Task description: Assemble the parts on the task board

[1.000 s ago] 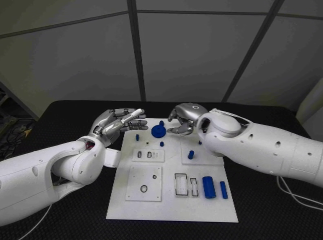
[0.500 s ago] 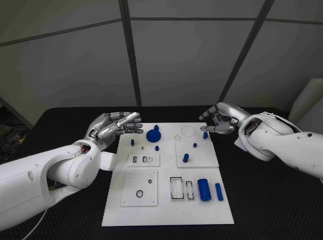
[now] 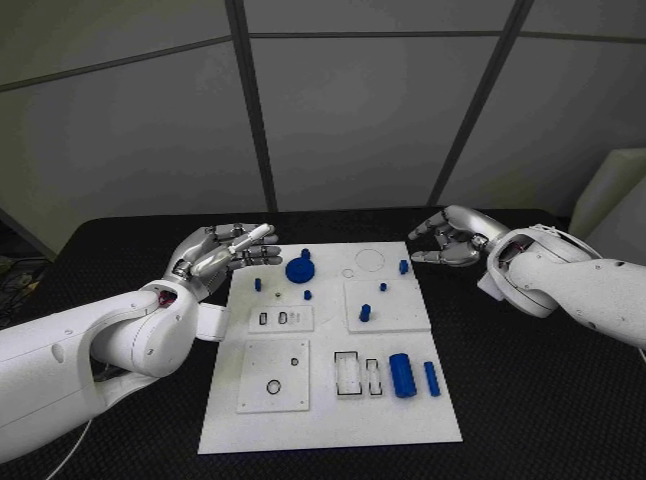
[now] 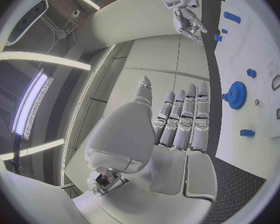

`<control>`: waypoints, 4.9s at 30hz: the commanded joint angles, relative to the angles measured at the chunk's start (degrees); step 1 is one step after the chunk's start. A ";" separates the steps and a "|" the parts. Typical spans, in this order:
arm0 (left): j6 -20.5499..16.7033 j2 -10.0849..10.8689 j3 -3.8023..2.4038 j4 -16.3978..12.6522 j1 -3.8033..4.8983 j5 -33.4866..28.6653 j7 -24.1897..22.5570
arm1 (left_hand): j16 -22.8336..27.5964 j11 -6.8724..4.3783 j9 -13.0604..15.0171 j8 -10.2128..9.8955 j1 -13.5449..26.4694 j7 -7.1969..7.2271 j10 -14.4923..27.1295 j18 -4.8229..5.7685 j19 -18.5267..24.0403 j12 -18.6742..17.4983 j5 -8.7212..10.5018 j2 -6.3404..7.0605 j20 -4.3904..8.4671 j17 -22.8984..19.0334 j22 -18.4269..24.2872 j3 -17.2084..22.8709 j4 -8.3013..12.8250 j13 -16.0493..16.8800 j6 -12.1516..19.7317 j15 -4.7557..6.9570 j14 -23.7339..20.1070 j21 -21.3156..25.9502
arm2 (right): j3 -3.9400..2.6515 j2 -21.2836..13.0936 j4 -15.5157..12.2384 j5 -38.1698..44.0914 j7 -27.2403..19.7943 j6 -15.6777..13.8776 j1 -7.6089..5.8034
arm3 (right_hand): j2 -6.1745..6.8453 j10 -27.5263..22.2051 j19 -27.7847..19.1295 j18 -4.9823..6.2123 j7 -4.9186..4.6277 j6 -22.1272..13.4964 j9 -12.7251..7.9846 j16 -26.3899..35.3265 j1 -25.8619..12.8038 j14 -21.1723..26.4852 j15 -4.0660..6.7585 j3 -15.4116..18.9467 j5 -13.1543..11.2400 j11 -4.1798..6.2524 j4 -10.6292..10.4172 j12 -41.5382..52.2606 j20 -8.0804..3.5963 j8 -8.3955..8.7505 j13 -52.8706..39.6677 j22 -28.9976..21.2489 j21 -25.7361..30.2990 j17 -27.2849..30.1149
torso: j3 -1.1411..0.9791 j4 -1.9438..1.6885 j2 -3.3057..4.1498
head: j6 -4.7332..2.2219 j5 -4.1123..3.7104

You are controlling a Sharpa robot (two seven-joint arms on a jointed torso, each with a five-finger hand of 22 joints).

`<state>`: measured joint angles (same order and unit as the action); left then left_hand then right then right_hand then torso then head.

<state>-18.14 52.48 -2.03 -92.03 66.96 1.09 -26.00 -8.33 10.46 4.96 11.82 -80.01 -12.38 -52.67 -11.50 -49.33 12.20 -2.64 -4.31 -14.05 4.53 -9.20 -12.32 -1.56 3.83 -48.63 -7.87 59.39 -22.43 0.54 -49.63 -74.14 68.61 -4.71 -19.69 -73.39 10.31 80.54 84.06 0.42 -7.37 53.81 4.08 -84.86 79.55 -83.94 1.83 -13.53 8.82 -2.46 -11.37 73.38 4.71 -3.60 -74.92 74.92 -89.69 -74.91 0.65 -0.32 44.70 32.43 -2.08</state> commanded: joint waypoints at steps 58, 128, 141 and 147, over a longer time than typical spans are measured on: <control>1.27 -0.33 -0.05 0.89 -0.09 0.02 -0.41 | 0.42 -0.03 -0.09 -0.24 -0.07 -0.61 -0.46 1.18 -0.04 -0.19 -0.37 -0.75 0.08 -0.08 0.11 -0.16 0.28 0.00 -0.31 -0.22 0.15 -0.22 | -0.02 5.30 6.25 0.64 -0.49 2.77 2.97 | -3.29 0.54 5.94 -0.42 1.08 6.31 1.15 -0.26 1.18 -3.96 0.65 -1.79 0.11 0.89 1.49 1.13 -0.64 -1.77 -1.67 15.08 -0.31 -5.72 | 0.06 -0.02 -0.09 | 1.16 0.28; 1.30 -1.42 -0.06 2.80 0.23 0.01 0.14 | 0.66 -0.03 -0.10 -0.32 -0.11 -0.60 -0.55 1.20 0.08 -0.31 -0.36 -1.02 0.06 -0.14 0.20 -0.25 0.51 0.00 -0.39 -0.27 0.01 -0.16 | 1.61 19.51 -11.31 16.26 23.50 0.56 5.84 | -5.47 0.92 5.94 -0.42 1.83 8.90 2.36 -0.09 1.98 -3.93 1.35 -3.59 1.17 1.59 4.02 1.55 -1.39 -1.71 -2.22 15.08 -0.31 -5.52 | 0.63 -0.83 -1.27 | 3.91 3.50; 1.38 -1.57 -0.06 2.86 0.23 0.01 0.18 | 0.66 -0.03 -0.10 -0.32 -0.11 -0.60 -0.55 1.20 0.08 -0.31 -0.36 -1.02 0.06 -0.14 0.20 -0.25 0.51 0.00 -0.39 -0.27 0.01 -0.16 | 1.65 20.75 -10.17 17.08 24.21 1.04 6.07 | -5.39 0.92 5.94 -0.42 1.81 8.89 2.44 -0.08 1.53 -3.93 1.35 -3.50 1.30 1.58 4.08 1.53 -1.41 -1.56 -2.23 15.08 -0.31 -5.52 | 0.71 -0.78 -1.31 | 4.22 3.58; 1.40 -1.52 -0.06 2.85 0.23 0.01 0.19 | 0.66 -0.03 -0.10 -0.32 -0.11 -0.60 -0.55 1.20 0.08 -0.31 -0.36 -1.02 0.06 -0.14 0.20 -0.25 0.51 0.00 -0.39 -0.27 0.01 -0.16 | 1.65 20.96 -9.92 17.40 24.41 1.23 6.09 | -5.34 0.92 5.94 -0.42 1.80 8.83 2.45 -0.06 1.40 -3.92 1.35 -3.48 1.32 1.57 4.12 1.52 -1.41 -1.47 -2.23 15.08 -0.31 -5.48 | 0.70 -0.80 -1.34 | 4.36 3.57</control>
<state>-17.42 50.97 -2.03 -89.12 67.10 1.06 -25.61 -7.89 10.46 4.93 11.83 -80.00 -12.38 -52.66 -7.64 -49.33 12.20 -2.64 -4.76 -14.04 4.47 -9.09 -12.47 -1.41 3.83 -48.63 -7.87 59.39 -22.43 2.11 -28.70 -84.19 85.13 18.96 -19.05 -67.34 5.27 81.37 83.86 0.43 -5.56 62.39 6.46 -84.86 81.37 -83.94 2.67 -17.07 9.95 -1.23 -7.52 74.76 3.67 -4.96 -74.92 74.90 -89.69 -74.91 1.35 -1.13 43.41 36.75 1.52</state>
